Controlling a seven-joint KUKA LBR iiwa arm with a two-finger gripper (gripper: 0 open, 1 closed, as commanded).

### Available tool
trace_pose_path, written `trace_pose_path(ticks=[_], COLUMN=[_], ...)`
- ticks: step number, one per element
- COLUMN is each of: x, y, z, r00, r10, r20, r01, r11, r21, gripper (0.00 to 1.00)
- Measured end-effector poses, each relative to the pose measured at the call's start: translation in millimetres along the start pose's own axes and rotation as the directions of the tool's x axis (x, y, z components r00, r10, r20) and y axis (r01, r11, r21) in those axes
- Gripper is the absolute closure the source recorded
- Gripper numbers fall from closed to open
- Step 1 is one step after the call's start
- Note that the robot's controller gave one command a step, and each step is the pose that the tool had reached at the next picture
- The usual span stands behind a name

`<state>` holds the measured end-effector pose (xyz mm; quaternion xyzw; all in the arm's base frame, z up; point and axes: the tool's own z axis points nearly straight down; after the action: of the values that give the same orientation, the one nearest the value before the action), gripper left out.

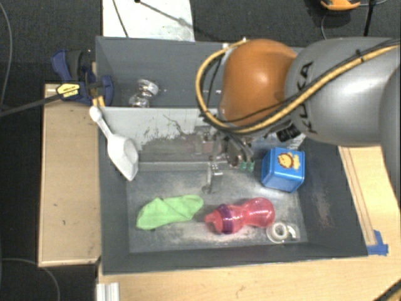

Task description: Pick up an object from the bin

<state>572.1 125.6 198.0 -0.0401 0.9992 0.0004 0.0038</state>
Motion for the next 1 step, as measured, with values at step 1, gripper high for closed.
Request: trace_pose_path(ticks=[1], x=[64.9], y=[85.1], z=[35.5], r00=[0.997], r10=[-0.080], r20=[-0.007], r01=[0.080], r11=[0.997], r21=[-0.001], gripper=[0.00])
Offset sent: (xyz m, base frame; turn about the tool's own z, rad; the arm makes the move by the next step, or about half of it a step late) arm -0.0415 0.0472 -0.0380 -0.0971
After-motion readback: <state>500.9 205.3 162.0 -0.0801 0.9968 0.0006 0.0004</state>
